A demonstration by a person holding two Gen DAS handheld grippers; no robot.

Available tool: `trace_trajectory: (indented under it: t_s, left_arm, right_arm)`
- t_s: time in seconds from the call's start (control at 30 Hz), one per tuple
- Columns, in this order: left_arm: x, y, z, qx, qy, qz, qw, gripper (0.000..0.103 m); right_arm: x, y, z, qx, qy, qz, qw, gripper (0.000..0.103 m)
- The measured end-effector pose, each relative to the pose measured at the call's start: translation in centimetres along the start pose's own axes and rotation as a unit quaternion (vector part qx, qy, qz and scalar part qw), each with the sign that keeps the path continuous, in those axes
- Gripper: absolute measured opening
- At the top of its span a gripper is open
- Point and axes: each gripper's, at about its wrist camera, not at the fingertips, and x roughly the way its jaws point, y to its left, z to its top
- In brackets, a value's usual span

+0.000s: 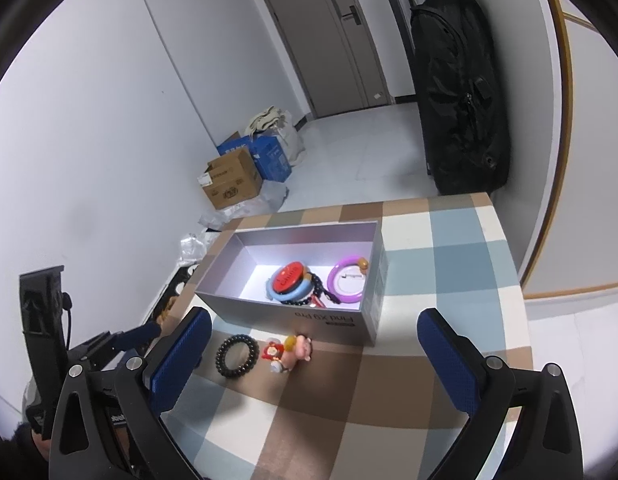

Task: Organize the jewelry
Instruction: 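Lift both tools out of the box over the remaining items, then lower the left tool and grasp the black coil hair tie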

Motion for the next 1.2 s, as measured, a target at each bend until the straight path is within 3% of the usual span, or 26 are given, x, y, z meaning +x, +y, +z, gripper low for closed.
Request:
trace_trajectory:
  t_s: [0.33, 0.6, 1.1, 1.2]
  left_arm:
    - [0.8, 0.2, -0.7, -0.003, 0.03, -0.021, 0.9993, 0.088]
    - [2.3, 1.9, -0.5, -0.055, 0.071, -0.03, 0.9955, 0.088]
    - [3.6, -1.8, -0.5, 0.033, 0.071, 0.021, 0.9967, 0.088]
    - [4.0, -1.8, -0.5, 0.036, 0.08, 0.019, 0.996, 0.079]
  right_arm:
    - [0.7, -0.2, -0.6, -0.009, 0.02, -0.024, 0.999, 0.103]
    - [0.7, -0.6, -0.6, -0.003, 0.03, -0.026, 0.999, 0.103]
    - [0.3, -1.5, -0.2, 0.017, 0.031, -0.022, 0.999, 0.103]
    - [0.2, -1.7, -0.2, 0.021, 0.032, -0.022, 0.999, 0.103]
